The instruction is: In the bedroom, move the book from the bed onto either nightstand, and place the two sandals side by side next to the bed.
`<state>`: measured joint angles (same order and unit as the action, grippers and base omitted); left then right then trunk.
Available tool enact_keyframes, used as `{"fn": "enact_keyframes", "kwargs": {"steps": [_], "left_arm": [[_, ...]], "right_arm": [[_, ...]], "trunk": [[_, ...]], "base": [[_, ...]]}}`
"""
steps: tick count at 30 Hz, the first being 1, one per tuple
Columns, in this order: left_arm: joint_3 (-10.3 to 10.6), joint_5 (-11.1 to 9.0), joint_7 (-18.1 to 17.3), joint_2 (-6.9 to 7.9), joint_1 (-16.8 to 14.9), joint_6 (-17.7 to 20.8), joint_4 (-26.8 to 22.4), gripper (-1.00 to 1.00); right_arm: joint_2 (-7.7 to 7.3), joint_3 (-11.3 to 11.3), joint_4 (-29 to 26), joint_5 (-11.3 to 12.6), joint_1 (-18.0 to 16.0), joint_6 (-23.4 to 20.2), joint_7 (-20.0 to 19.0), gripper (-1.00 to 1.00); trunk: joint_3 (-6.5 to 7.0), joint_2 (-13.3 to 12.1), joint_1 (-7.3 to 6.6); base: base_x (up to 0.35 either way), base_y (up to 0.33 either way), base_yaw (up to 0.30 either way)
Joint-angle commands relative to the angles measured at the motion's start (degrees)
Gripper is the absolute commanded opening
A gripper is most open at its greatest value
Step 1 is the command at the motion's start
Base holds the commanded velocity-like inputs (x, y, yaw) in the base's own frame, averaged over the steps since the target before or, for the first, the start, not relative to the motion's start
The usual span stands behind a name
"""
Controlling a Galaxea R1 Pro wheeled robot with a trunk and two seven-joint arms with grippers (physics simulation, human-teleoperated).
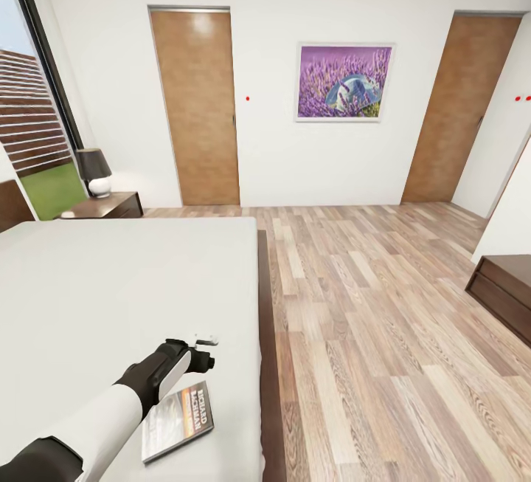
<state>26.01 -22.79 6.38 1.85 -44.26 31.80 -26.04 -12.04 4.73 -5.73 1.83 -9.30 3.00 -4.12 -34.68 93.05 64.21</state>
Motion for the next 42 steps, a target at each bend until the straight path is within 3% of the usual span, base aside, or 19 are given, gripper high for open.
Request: {"fn": "enact_keyframes", "kwargs": {"steps": [1,9,19,26,35,42], "left_arm": [[0.44,-0.61,0.47,0.07,-0.04,0.22,-0.13,1.00],[0.45,-0.74,0.49,0.06,-0.03,0.12,-0.24,1.00],[0.45,-0.77,0.47,0.12,-0.04,0.08,-0.18,1.00],[0.45,-0.77,0.47,0.22,-0.04,0.05,-0.15,1.00],[0.45,-0.77,0.47,0.31,-0.04,0.03,-0.18,1.00],[0.45,-0.77,0.47,0.34,-0.04,-0.02,-0.21,1.00]], "right_arm": [[0.00,0.46,0.06,0.19,-0.04,0.21,-0.37,1.00],[0.00,0.48,0.09,0.19,-0.03,0.21,-0.37,1.00],[0.00,0.46,0.10,0.19,-0.02,0.24,-0.37,1.00],[-0.02,0.46,0.11,0.19,-0.03,0.22,-0.37,1.00],[-0.01,0.46,0.11,0.19,-0.03,0.19,-0.37,1.00],[0.00,0.46,0.11,0.19,-0.04,0.23,-0.37,1.00]], "trunk": [[-0.24,0.44,0.22],[-0.60,1.25,0.66],[-2.40,5.26,2.86],[-2.40,5.26,2.86],[-4.01,8.87,4.83],[-4.01,8.87,4.83]], "base": [[0.000,0.000,0.000],[0.000,0.000,0.000],[0.000,0.000,0.000],[0.000,0.000,0.000],[0.000,0.000,0.000],[0.000,0.000,0.000]]}}
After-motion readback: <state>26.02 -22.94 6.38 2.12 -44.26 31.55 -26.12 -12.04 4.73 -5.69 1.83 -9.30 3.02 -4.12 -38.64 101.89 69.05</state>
